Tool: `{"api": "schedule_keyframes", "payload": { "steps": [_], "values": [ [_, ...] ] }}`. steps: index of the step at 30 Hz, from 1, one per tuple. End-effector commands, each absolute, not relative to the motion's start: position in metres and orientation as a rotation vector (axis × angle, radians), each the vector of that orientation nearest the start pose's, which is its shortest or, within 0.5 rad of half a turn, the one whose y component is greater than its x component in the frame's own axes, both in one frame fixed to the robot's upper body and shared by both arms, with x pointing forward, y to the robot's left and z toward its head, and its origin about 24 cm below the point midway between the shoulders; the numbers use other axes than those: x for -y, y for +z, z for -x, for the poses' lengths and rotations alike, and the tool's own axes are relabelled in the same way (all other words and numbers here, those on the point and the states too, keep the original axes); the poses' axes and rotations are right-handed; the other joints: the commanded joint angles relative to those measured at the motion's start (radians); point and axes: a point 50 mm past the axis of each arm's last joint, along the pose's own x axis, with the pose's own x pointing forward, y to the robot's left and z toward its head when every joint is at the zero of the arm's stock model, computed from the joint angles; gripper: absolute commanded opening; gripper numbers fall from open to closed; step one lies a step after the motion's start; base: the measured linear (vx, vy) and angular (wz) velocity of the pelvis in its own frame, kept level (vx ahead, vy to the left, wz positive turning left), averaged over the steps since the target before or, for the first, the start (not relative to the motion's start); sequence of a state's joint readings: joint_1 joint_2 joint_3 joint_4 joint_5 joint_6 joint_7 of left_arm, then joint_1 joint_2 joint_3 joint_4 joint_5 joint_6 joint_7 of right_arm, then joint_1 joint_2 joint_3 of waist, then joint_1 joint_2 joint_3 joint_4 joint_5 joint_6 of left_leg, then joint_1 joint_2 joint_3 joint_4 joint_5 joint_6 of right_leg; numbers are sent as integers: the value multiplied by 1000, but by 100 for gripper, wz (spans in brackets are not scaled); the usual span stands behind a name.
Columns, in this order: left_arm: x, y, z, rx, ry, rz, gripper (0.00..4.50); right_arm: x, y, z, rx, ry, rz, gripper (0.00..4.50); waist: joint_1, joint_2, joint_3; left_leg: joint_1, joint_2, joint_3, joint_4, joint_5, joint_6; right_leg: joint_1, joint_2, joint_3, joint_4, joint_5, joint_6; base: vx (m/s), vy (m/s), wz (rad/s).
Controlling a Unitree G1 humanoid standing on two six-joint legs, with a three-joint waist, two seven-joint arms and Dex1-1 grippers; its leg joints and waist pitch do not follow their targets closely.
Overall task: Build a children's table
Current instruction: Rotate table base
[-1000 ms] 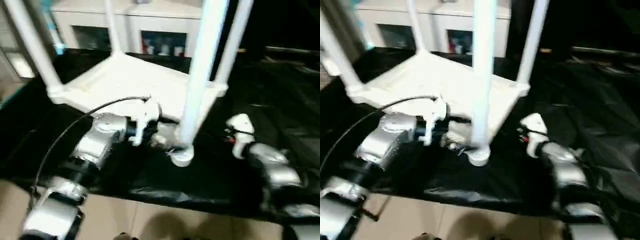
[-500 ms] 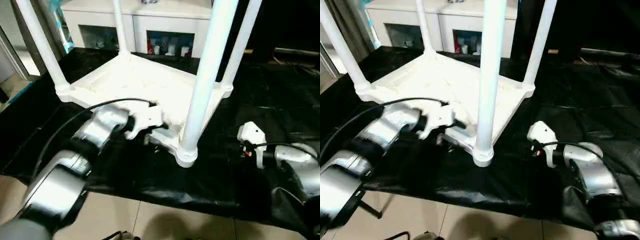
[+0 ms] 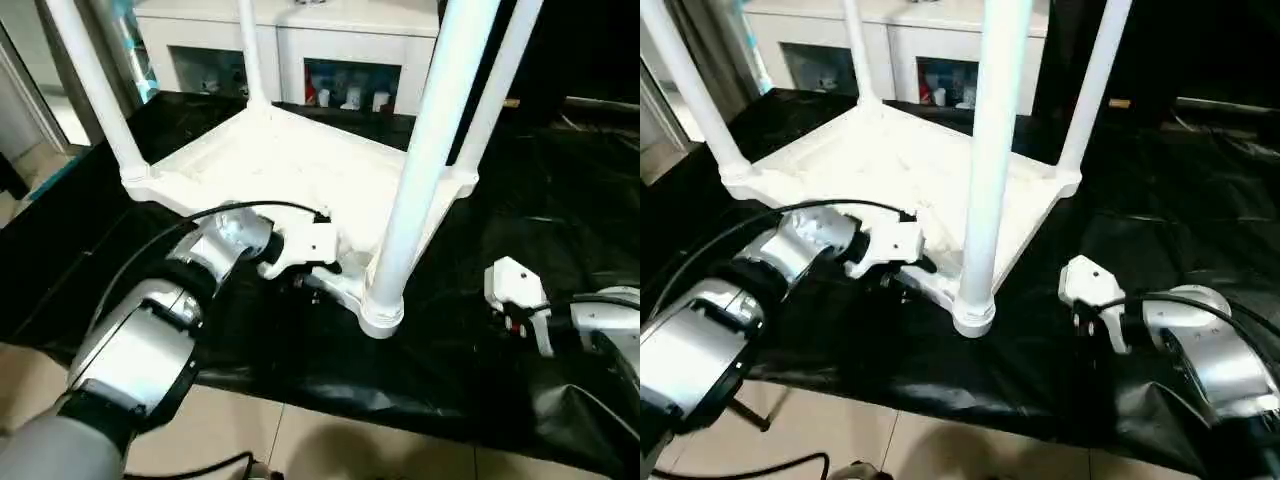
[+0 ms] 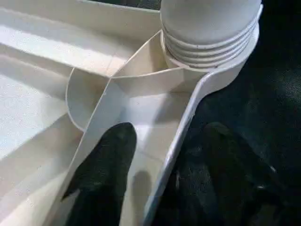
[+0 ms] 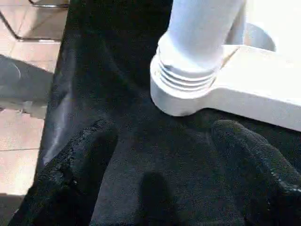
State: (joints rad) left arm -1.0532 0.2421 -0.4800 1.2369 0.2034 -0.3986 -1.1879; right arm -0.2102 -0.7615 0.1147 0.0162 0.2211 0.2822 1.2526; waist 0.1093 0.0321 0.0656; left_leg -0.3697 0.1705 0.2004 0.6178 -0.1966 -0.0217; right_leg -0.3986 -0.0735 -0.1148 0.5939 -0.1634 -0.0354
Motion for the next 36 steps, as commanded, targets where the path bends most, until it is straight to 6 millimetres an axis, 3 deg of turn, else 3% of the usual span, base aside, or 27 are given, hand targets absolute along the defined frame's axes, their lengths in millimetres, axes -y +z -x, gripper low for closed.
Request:
{"api": "schedule_keyframes", "payload": {
  "steps": [1, 4, 5, 7, 15, 19, 22, 26, 27, 29, 31, 33, 36],
  "values": [
    [-85, 91, -362, -340, -1510, -933, 222, 218, 95, -250, -456, 1247, 404, 367, -3, -14, -82, 12, 59, -36, -62, -154, 114, 63, -87, 55, -95, -332, -119, 0, 0, 0],
    [-84, 88, -362, -358, -1510, -973, 197, 214, 95, -248, -457, 1251, 399, 367, -5, -15, -83, 11, 60, -37, -63, -154, 113, 63, -85, 53, -95, -326, -114, 0, 0, 0],
    [-84, 87, -362, -366, -1506, -993, 190, 213, 96, -247, -456, 1254, 396, 367, -8, -22, -83, 9, 59, -37, -63, -154, 114, 65, -86, 53, -95, -325, -110, 0, 0, 0],
    [-86, 84, -362, -385, -1499, -1011, 182, 210, 96, -246, -454, 1258, 390, 367, -9, -18, -83, 10, 58, -38, -63, -151, 114, 64, -87, 52, -95, -336, -105, 0, 0, 0],
    [-95, 78, -363, -475, -1457, -1069, 116, 205, 95, -248, -455, 1263, 384, 367, -16, -19, -83, 8, 59, -40, -63, -152, 114, 65, -91, 50, -95, -324, -116, 0, 0, 0],
    [-101, 73, -364, -610, -1408, -951, 93, 204, 94, -251, -447, 1249, 383, 367, -18, -19, -81, 7, 59, -40, -63, -149, 111, 65, -92, 50, -96, -332, -120, 0, 0, 0],
    [-91, 72, -363, -634, -1392, -756, 76, 203, 93, -252, -431, 1241, 352, 367, -21, -20, -80, 4, 55, -39, -63, -144, 111, 69, -94, 49, -97, -335, -126, 0, 0, 0],
    [-86, 66, -361, -640, -1353, -659, 66, 201, 90, -251, -427, 1236, 343, 367, -22, -20, -85, 2, 58, -39, -60, -125, 131, 70, -92, 50, -88, -272, -153, 0, 0, 0],
    [-85, 65, -361, -644, -1349, -652, 62, 200, 90, -251, -426, 1235, 341, 367, -21, -11, -85, 3, 59, -40, -60, -129, 134, 69, -93, 49, -90, -261, -161, 0, 0, 0],
    [-85, 57, -358, -678, -1320, -626, 56, 200, 88, -252, -418, 1216, 339, 367, -23, -12, -84, 3, 58, -41, -61, -137, 134, 69, -92, 49, -90, -255, -167, 0, 0, 0],
    [-84, 53, -356, -675, -1312, -610, 42, 200, 87, -253, -411, 1202, 339, 367, -25, -14, -83, 4, 56, -40, -60, -145, 133, 69, -91, 48, -92, -271, -165, 0, 0, 0],
    [-78, 50, -354, -622, -1311, -576, 37, 201, 85, -255, -400, 1173, 340, 367, -27, -15, -80, 7, 48, -36, -59, -157, 130, 67, -88, 44, -105, -372, -127, 0, 0, 0],
    [-72, 48, -351, -521, -1335, -558, 25, 202, 82, -260, -377, 1097, 350, 367, -27, -12, -78, 13, 46, -35, -59, -172, 120, 63, -86, 39, -117, -447, -96, 0, 0, 0]
  ]
}}
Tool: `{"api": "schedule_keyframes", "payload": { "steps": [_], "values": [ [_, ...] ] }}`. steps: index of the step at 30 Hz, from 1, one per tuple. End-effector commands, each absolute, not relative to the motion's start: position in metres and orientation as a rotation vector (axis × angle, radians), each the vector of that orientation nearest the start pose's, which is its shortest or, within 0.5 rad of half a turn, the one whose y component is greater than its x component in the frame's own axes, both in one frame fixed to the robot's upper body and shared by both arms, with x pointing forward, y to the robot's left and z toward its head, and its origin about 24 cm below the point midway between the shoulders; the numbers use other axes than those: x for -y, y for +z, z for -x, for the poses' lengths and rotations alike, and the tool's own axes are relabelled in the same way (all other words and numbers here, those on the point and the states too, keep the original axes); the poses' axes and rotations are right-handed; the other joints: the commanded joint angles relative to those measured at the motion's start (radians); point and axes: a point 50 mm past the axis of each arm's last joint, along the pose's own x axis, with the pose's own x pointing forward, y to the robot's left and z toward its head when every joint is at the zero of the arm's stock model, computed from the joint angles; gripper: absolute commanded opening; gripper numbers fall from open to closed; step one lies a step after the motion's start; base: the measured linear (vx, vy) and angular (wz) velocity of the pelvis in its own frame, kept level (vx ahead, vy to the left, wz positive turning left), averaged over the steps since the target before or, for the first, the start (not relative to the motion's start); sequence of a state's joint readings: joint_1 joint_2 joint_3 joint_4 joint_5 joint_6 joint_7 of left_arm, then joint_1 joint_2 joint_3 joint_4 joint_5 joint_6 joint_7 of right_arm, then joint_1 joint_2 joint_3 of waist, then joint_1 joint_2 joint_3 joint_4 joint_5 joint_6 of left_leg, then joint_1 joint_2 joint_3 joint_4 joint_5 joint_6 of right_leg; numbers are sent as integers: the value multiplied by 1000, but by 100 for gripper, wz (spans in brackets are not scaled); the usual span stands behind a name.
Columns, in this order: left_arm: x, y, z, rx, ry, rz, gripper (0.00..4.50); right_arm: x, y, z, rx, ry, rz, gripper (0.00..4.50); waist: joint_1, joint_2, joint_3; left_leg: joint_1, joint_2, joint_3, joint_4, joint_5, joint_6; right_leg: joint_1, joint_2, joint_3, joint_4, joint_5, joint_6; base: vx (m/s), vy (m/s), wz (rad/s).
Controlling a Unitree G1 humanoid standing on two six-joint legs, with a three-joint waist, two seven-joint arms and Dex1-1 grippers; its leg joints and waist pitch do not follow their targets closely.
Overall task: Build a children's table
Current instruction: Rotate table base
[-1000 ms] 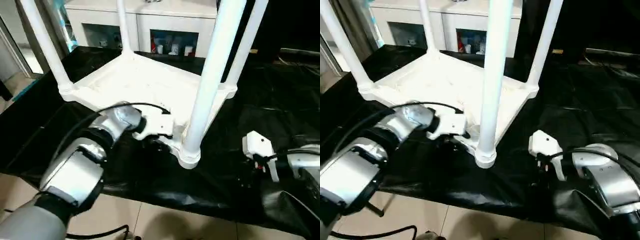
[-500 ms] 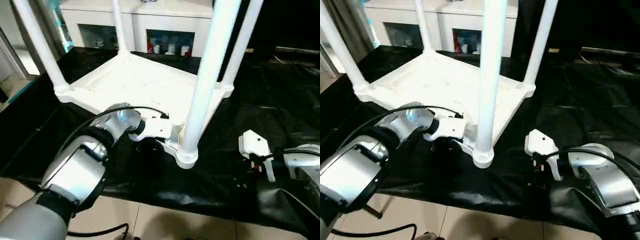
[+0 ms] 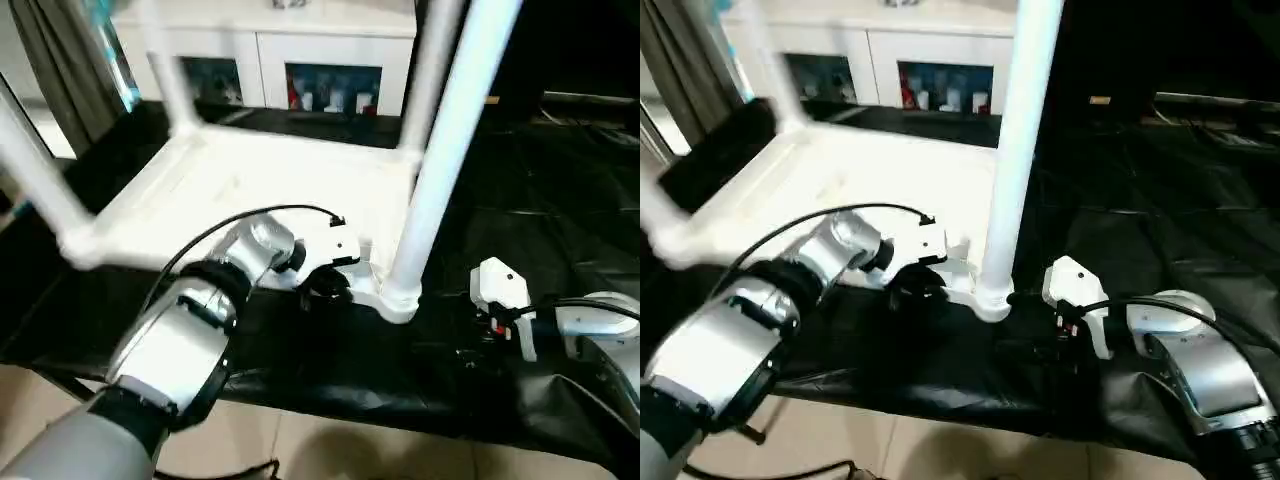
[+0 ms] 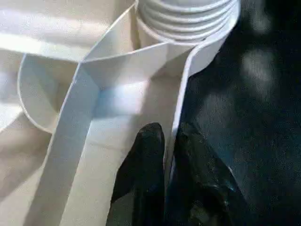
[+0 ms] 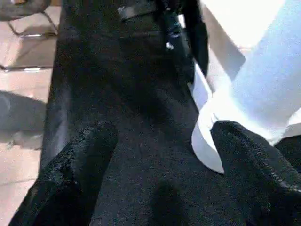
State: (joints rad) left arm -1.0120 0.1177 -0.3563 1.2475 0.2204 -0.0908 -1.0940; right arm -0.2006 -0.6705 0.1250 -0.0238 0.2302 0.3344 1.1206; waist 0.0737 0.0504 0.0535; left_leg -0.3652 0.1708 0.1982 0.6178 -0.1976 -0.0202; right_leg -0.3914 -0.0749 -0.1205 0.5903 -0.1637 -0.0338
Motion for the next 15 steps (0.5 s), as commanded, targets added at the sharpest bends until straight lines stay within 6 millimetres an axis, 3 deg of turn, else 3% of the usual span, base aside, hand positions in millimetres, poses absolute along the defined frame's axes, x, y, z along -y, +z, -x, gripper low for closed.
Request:
{"api": "schedule_keyframes", "payload": {
  "steps": [1, 3, 4, 10, 11, 15],
  "values": [
    [-71, 47, -350, -493, -1332, -571, 23, 203, 81, -263, -363, 1060, 352, 367, 6, -29, -65, 9, 50, -36, -63, -178, 112, 52, -86, 44, -115, -464, -90, 0, 0, 0],
    [-70, 45, -348, -452, -1337, -596, 16, 204, 79, -267, -347, 1005, 351, 367, 2, -25, -68, 15, 52, -37, -64, -199, 105, 49, -86, 42, -120, -472, -84, 0, 0, 0],
    [-70, 44, -348, -452, -1325, -594, 10, 205, 78, -269, -342, 969, 346, 367, -1, -30, -70, 12, 60, -42, -69, -194, 105, 53, -88, 45, -111, -436, -91, 0, 0, 0],
    [-62, 38, -342, -430, -1302, -495, 2, 207, 68, -277, -311, 829, 290, 367, -17, -30, -73, 5, 62, -41, -69, -175, 113, 57, -96, 49, -103, -360, -131, 0, 0, 0],
    [-62, 37, -342, -426, -1300, -503, 0, 207, 67, -278, -308, 822, 280, 397, -17, -30, -74, 4, 62, -41, -69, -169, 117, 57, -96, 50, -101, -348, -134, 0, 0, 0],
    [-65, 32, -338, -435, -1323, -519, 0, 208, 67, -282, -266, 776, 241, 435, -17, -30, -72, 5, 63, -39, -70, -169, 124, 56, -97, 53, -99, -328, -144, 0, 0, 0]
  ]
}}
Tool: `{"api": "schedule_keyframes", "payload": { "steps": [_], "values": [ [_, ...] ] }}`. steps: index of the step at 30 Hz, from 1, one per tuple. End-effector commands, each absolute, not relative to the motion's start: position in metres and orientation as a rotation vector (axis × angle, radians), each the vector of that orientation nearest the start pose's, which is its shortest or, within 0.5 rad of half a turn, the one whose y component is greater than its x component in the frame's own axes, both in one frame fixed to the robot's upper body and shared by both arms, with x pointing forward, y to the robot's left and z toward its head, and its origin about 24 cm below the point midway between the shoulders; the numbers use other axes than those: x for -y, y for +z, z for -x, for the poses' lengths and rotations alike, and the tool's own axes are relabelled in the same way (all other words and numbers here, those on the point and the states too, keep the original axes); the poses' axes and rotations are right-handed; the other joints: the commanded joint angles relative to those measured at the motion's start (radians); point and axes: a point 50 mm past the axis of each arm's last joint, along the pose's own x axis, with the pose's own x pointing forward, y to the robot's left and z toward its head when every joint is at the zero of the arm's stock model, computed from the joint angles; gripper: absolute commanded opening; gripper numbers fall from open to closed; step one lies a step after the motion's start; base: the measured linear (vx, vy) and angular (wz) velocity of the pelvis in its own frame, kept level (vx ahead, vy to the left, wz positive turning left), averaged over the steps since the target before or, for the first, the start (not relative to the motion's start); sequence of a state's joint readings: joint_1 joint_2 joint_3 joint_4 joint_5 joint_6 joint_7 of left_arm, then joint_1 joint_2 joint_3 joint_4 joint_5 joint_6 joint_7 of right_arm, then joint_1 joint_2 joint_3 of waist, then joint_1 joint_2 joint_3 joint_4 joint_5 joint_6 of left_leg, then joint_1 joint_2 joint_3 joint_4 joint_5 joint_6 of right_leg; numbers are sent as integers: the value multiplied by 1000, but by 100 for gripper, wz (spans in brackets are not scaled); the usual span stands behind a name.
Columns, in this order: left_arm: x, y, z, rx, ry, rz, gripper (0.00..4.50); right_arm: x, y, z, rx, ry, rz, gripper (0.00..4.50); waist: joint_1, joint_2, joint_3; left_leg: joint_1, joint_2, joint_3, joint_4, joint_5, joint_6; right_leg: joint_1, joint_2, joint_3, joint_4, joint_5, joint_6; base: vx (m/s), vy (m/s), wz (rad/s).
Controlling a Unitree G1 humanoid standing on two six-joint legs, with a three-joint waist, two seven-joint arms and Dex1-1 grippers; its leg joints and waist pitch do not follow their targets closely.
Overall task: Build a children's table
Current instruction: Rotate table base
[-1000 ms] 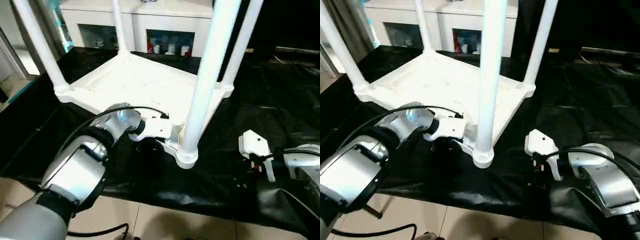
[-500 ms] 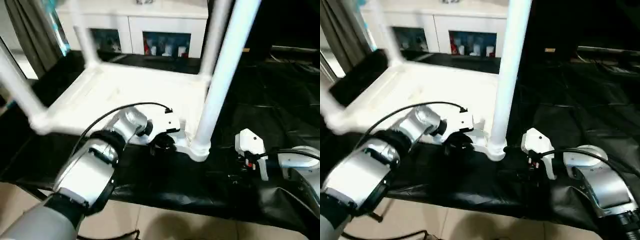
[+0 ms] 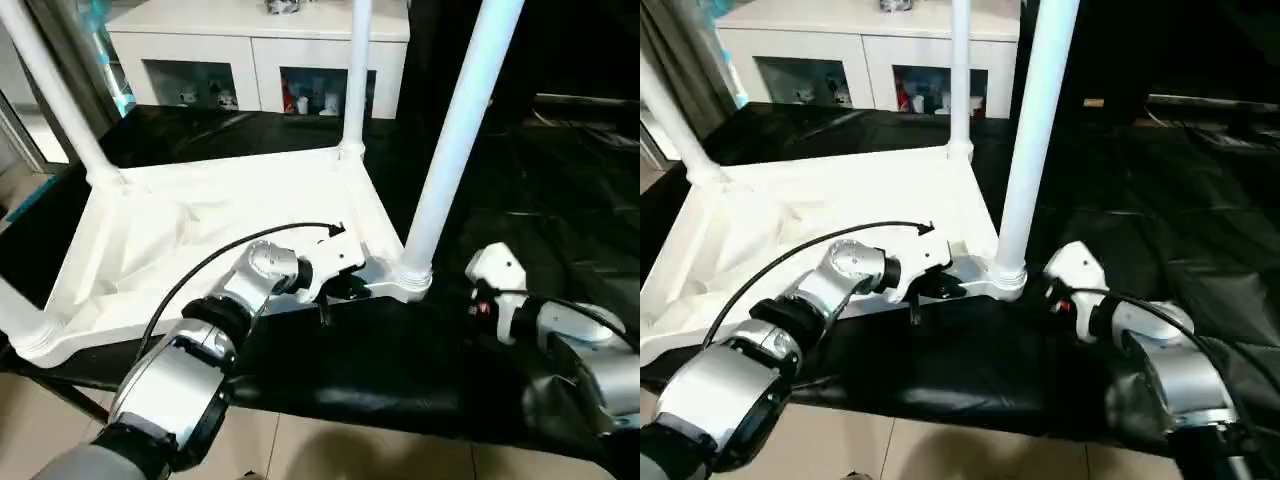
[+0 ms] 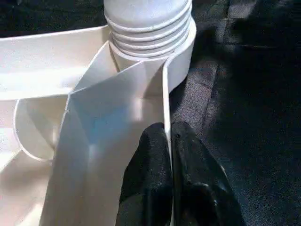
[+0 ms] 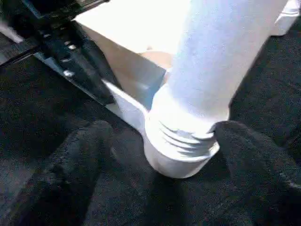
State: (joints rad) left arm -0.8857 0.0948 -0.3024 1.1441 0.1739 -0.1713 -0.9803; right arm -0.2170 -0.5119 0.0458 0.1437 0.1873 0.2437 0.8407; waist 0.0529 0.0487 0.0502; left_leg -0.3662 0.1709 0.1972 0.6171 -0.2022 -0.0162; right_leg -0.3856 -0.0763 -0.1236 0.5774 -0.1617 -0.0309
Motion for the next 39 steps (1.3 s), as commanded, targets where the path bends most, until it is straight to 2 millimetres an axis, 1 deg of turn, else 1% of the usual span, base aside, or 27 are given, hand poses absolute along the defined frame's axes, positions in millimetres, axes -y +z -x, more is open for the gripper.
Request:
{"api": "schedule_keyframes", "payload": {
  "steps": [1, 4, 8, 9, 10, 11, 13, 14, 15, 16, 17, 18, 20, 21, 25, 26, 27, 28, 29, 30, 32, 33, 34, 36, 37, 38, 39],
  "values": [
    [-66, 31, -337, -440, -1329, -523, 0, 208, 67, -283, -262, 768, 245, 443, 4, -28, -68, 5, 64, -39, -70, -164, 118, 51, -97, 57, -84, -332, -146, 0, 0, 0],
    [-68, 32, -336, -439, -1352, -508, 0, 208, 69, -289, -235, 726, 271, 448, 0, -27, -67, 8, 63, -37, -71, -171, 109, 49, -96, 57, -88, -356, -141, 0, 0, 0],
    [-67, 35, -334, -377, -1382, -516, 0, 202, 66, -289, -236, 778, 267, 448, 2, -24, -67, 11, 65, -38, -71, -183, 107, 47, -97, 58, -89, -358, -144, 0, 0, 0],
    [-70, 35, -335, -358, -1365, -529, 0, 198, 64, -289, -235, 805, 274, 448, 1, -24, -68, 10, 67, -38, -72, -189, 106, 48, -98, 58, -86, -351, -147, 0, 0, 0],
    [-72, 36, -335, -357, -1362, -522, 0, 197, 63, -289, -234, 807, 274, 448, -1, -30, -67, 8, 67, -38, -72, -191, 106, 48, -98, 59, -87, -353, -145, 0, 0, 0],
    [-73, 36, -336, -359, -1361, -515, 29, 196, 63, -289, -234, 808, 273, 449, 1, -27, -67, 8, 66, -38, -72, -183, 106, 49, -98, 60, -85, -353, -146, 0, 0, 0],
    [-74, 37, -336, -365, -1357, -490, 29, 196, 63, -290, -229, 807, 267, 449, 1, -28, -66, 9, 66, -37, -72, -183, 105, 48, -99, 60, -86, -366, -142, 0, 0, 0],
    [-77, 39, -337, -368, -1348, -460, 46, 196, 64, -291, -224, 806, 267, 450, 0, -31, -65, 9, 66, -36, -73, -185, 104, 48, -98, 60, -87, -377, -139, 0, 0, 0],
    [-78, 39, -338, -365, -1342, -461, 61, 196, 64, -291, -222, 807, 265, 450, 0, -28, -65, 9, 65, -36, -72, -186, 102, 47, -100, 59, -88, -388, -139, 0, 0, 0],
    [-78, 39, -338, -363, -1339, -461, 61, 196, 64, -291, -222, 808, 264, 450, 0, -27, -65, 10, 65, -36, -72, -187, 101, 47, -100, 59, -89, -390, -139, 0, 0, 0],
    [-81, 40, -339, -362, -1328, -462, 65, 196, 64, -291, -220, 812, 261, 450, -2, -37, -66, 10, 67, -36, -73, -187, 102, 45, -97, 59, -89, -383, -139, 0, 0, 0],
    [-82, 40, -339, -365, -1325, -458, 65, 196, 64, -291, -220, 817, 260, 450, 0, -32, -65, 10, 68, -38, -74, -185, 103, 45, -98, 60, -86, -377, -140, 0, 0, 0],
    [-86, 40, -340, -373, -1323, -446, 65, 195, 63, -292, -219, 828, 260, 450, 0, -32, -65, 10, 67, -36, -74, -189, 103, 45, -99, 60, -87, -381, -139, 0, 0, 0],
    [-89, 40, -340, -377, -1321, -441, 65, 195, 63, -292, -217, 833, 260, 450, 0, -36, -64, 8, 66, -36, -74, -186, 103, 46, -100, 61, -86, -382, -138, 0, 0, 0],
    [-93, 38, -340, -399, -1326, -455, 65, 195, 64, -293, -214, 836, 262, 450, -1, -34, -63, 10, 67, -37, -75, -184, 101, 44, -100, 61, -87, -385, -138, 0, 0, 0],
    [-96, 37, -339, -413, -1329, -485, 65, 195, 64, -294, -212, 837, 265, 450, -2, -33, -63, 10, 69, -37, -75, -185, 100, 44, -100, 62, -86, -381, -138, 0, 0, 0],
    [-96, 37, -340, -412, -1322, -482, 65, 195, 65, -294, -209, 836, 264, 450, -2, -28, -63, 10, 69, -38, -76, -188, 99, 44, -100, 62, -86, -380, -140, 0, 0, 0],
    [-96, 37, -340, -412, -1322, -482, 65, 195, 65, -294, -209, 836, 264, 450, -2, -28, -63, 10, 69, -38, -76, -188, 99, 44, -100, 62, -86, -380, -140, 0, 0, 0],
    [-96, 37, -340, -410, -1318, -477, 65, 195, 65, -295, -207, 836, 264, 450, -4, -31, -62, 10, 68, -37, -76, -196, 96, 44, -100, 62, -87, -385, -141, 0, 0, 0],
    [-96, 38, -341, -409, -1314, -471, 48, 195, 66, -295, -205, 838, 263, 450, -5, -32, -62, 10, 67, -37, -75, -200, 94, 44, -100, 61, -88, -392, -142, 0, 0, 0],
    [-96, 38, -340, -411, -1316, -472, 30, 194, 66, -296, -204, 839, 262, 450, -6, -32, -61, 11, 66, -36, -75, -206, 93, 44, -100, 61, -91, -410, -139, 0, 0, 0],
    [-95, 37, -340, -414, -1323, -480, 27, 194, 65, -296, -204, 842, 263, 450, -7, -29, -61, 11, 66, -37, -75, -207, 92, 43, -99, 60, -93, -416, -135, 0, 0, 0],
    [-95, 35, -339, -423, -1335, -493, 27, 193, 64, -297, -207, 845, 269, 450, -7, -29, -61, 11, 66, -37, -75, -207, 92, 43, -99, 60, -93, -416, -135, 0, 0, 0],
    [-95, 33, -337, -432, -1352, -505, 8, 191, 63, -298, -212, 848, 275, 450, -9, -29, -60, 12, 67, -38, -76, -214, 88, 42, -100, 61, -93, -421, -135, 0, 0, 0],
    [-95, 32, -336, -433, -1358, -505, 8, 190, 62, -300, -213, 847, 276, 450, -9, -29, -61, 12, 67, -38, -76, -215, 88, 42, -100, 61, -93, -419, -136, 0, 0, 0],
    [-94, 32, -335, -434, -1372, -503, 8, 188, 61, -303, -214, 845, 276, 450, -11, -26, -61, 11, 67, -39, -77, -215, 87, 43, -100, 61, -91, -413, -143, 0, 0, 0],
    [-94, 32, -335, -434, -1373, -502, 8, 188, 61, -303, -215, 845, 276, 450, -11, -26, -61, 11, 67, -39, -77, -215, 87, 43, -100, 61, -91, -413, -143, 0, 0, 0]
  ]
}}
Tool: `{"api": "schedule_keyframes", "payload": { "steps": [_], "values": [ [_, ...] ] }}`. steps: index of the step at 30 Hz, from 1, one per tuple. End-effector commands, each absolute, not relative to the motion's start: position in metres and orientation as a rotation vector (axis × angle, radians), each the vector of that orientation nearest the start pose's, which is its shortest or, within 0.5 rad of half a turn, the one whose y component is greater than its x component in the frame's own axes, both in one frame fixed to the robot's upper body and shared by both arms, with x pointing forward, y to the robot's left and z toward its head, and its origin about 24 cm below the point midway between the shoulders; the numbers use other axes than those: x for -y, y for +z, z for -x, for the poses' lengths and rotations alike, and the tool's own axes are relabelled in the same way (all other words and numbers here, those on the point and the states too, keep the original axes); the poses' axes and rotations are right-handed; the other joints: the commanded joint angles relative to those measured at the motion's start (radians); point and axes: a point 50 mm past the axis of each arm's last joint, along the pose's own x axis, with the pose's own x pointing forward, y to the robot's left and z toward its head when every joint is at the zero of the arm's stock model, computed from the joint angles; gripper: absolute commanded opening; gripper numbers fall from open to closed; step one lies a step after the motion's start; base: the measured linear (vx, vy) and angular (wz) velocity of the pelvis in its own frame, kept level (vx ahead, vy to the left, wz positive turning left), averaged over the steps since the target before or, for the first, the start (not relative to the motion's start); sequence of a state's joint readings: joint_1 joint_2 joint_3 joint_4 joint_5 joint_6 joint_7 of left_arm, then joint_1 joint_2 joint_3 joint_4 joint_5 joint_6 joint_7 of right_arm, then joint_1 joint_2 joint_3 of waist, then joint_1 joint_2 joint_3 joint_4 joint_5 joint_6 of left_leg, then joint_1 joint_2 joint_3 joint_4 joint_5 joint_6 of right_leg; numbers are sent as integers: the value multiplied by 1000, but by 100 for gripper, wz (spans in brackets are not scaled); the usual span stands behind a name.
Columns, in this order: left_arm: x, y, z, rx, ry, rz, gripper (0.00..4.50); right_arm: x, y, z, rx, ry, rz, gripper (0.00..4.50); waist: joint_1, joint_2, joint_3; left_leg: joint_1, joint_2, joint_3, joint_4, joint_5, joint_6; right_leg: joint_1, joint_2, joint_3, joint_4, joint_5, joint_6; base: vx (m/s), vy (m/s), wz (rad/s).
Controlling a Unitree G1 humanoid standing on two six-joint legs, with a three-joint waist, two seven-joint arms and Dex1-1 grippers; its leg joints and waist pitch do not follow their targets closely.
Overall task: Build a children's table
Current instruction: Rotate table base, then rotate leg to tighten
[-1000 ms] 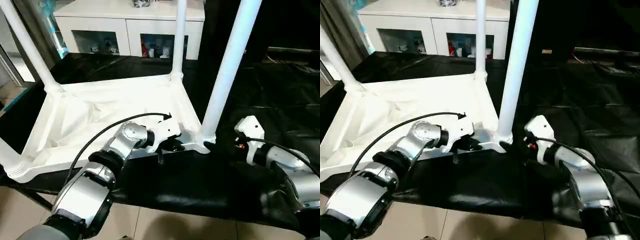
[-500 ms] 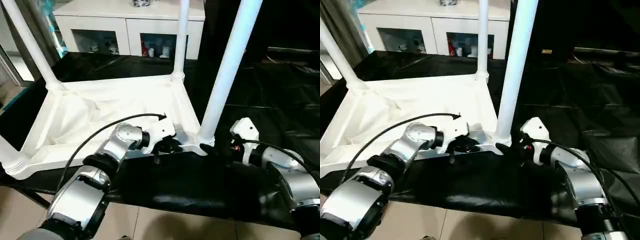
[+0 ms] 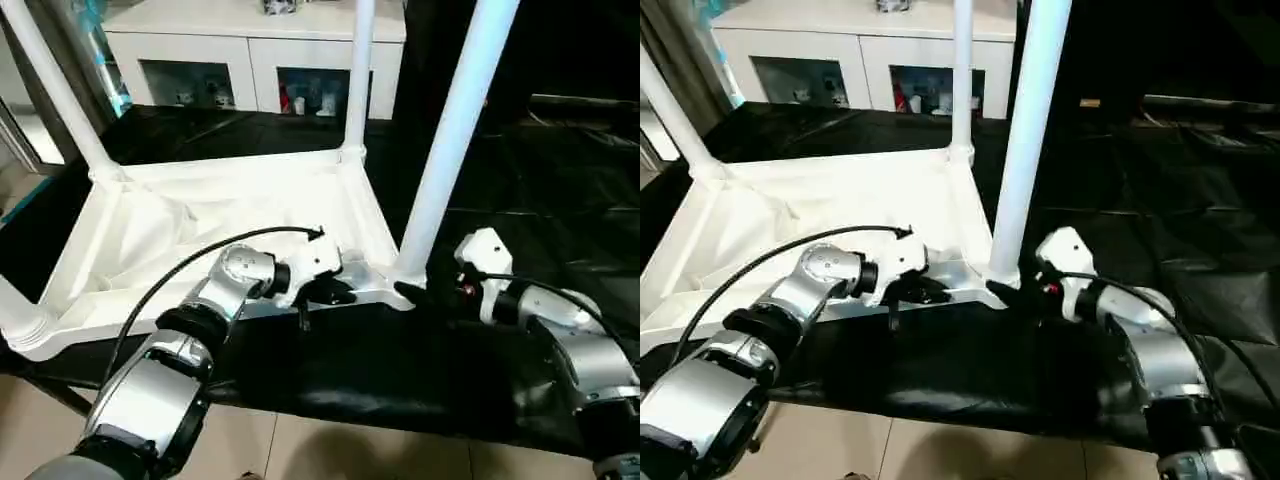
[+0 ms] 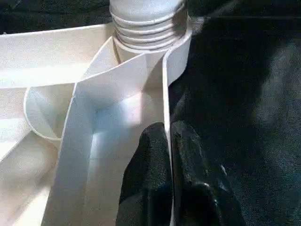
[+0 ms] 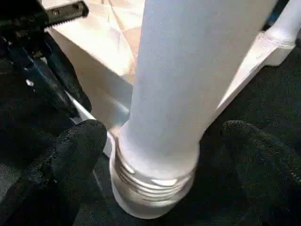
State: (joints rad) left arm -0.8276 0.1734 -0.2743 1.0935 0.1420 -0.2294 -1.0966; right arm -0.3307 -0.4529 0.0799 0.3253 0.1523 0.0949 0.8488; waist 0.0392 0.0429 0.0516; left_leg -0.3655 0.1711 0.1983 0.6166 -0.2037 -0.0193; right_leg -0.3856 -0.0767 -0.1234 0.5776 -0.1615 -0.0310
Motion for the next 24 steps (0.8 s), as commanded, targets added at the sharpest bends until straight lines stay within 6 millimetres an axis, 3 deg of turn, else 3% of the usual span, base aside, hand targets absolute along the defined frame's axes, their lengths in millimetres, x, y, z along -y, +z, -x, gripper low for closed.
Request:
{"api": "schedule_keyframes", "payload": {
  "steps": [1, 6, 8, 12, 24],
  "values": [
    [-94, 32, -334, -435, -1382, -499, 8, 186, 61, -305, -216, 846, 282, 450, 1, -21, -64, 10, 68, -40, -76, -214, 87, 42, -99, 60, -91, -405, -148, 0, 0, 0],
    [-93, 34, -334, -417, -1400, -492, 8, 182, 58, -308, -229, 869, 296, 450, 2, -22, -66, 8, 71, -38, -76, -192, 94, 45, -101, 64, -81, -347, -171, 0, 0, 0],
    [-94, 35, -334, -418, -1404, -487, 8, 181, 57, -310, -232, 869, 292, 450, 2, -27, -65, 8, 70, -37, -75, -193, 96, 45, -100, 64, -81, -343, -175, 0, 0, 0],
    [-95, 35, -334, -413, -1411, -493, 8, 181, 56, -313, -244, 877, 280, 450, 4, -25, -65, 7, 71, -36, -75, -188, 98, 46, -101, 64, -81, -348, -174, 0, 0, 0],
    [-100, 37, -336, -417, -1404, -485, 0, 177, 51, -318, -257, 900, 228, 346, 4, -23, -64, 8, 73, -36, -76, -199, 94, 45, -102, 65, -79, -349, -184, 0, 0, 0]
  ]
}}
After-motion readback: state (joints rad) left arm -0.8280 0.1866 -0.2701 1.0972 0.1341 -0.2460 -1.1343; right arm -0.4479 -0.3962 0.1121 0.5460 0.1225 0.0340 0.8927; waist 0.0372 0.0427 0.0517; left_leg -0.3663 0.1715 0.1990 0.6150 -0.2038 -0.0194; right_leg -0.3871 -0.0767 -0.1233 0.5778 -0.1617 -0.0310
